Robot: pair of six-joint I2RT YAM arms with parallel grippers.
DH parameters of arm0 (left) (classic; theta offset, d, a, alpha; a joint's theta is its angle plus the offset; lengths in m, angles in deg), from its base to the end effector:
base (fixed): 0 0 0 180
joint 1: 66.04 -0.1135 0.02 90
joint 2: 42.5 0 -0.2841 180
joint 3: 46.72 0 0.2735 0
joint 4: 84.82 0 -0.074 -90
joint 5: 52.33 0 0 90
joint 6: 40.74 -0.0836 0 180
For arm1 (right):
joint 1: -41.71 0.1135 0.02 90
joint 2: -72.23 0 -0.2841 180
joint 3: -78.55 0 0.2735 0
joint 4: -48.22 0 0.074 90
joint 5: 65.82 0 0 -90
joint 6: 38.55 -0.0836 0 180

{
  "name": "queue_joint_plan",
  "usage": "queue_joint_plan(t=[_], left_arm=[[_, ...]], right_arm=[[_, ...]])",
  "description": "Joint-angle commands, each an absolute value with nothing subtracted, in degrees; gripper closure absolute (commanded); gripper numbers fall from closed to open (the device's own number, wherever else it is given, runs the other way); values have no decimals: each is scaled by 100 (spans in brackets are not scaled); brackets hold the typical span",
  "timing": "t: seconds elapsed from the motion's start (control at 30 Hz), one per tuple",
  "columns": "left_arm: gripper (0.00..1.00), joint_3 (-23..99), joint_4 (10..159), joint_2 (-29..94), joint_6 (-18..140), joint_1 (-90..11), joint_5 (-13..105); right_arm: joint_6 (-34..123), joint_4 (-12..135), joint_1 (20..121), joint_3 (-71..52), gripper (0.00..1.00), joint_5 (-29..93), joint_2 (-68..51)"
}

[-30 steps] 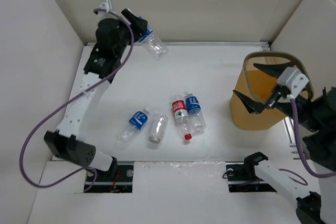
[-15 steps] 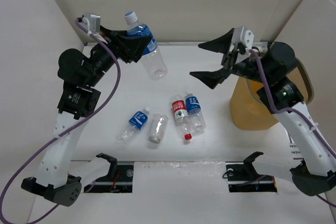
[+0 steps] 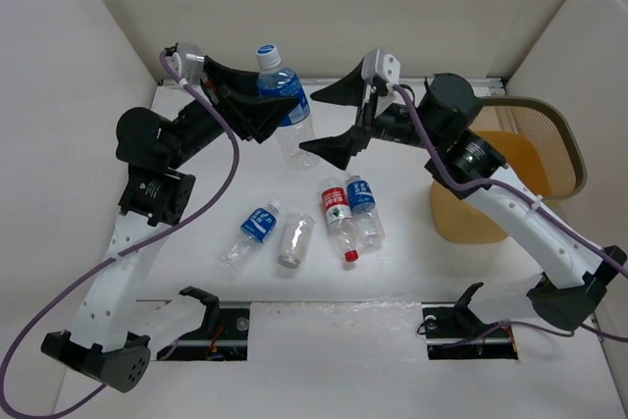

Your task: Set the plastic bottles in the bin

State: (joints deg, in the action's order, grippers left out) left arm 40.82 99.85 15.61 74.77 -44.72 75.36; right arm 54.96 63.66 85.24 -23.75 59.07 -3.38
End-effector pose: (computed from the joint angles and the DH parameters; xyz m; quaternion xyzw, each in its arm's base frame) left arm 0.1903 -0.1291 0.5677 0.2689 0.4537 -0.4711 0.7070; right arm 0.2089 0.2644 0.5393 -0.4540 0.4625 0.4310 0.6279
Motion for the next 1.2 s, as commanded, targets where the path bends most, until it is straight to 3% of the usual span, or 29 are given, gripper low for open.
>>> queue_joint_plan(t=[0.0, 0.23, 0.27, 0.33, 0.37, 0.4, 0.43, 0.47, 0.5, 0.7, 0.97, 1.17], left_arm=[[100, 4005, 10738, 1306, 7518, -4451, 7835], [100, 3837, 10975, 1252, 7580, -4451, 7950], [100, 3837, 10975, 1252, 7580, -4451, 7950], [100, 3785, 10975, 1252, 7580, -4451, 7880], [100, 3785, 10923, 1252, 7580, -4451, 7880], [93, 3785, 10923, 1252, 7580, -4451, 7819], [77, 3785, 10818, 1252, 7580, -4451, 7766], [53, 3785, 10669, 1252, 7580, -4451, 7644], [1, 3785, 10607, 1252, 7632, -4451, 7303], [0, 4284, 8890, 1199, 7694, -4451, 5755], [0, 4603, 6505, 1990, 7140, -4451, 4243], [0, 3873, 6256, 2000, 7193, -4451, 3443]], right_arm=[[5198, 5694, 8732, -2421, 0, 5819, -589], [5075, 5579, 8943, -2597, 3, 5766, -985], [5013, 5466, 8943, -2597, 19, 5766, -1038], [4935, 5316, 8943, -2544, 37, 5766, -1039], [4873, 5203, 8943, -2492, 53, 5766, -1039], [4872, 5149, 8943, -2492, 80, 5766, -1039], [4872, 5149, 8943, -2492, 92, 5766, -1039], [4872, 5149, 8943, -2492, 99, 5766, -978], [4872, 5149, 8891, -2492, 100, 5653, -977], [5232, 5903, 7820, -2210, 100, 5354, -171], [6471, 8432, 5450, -1683, 100, 3800, 1351], [7016, 9383, 3961, -1463, 100, 3535, 1975]])
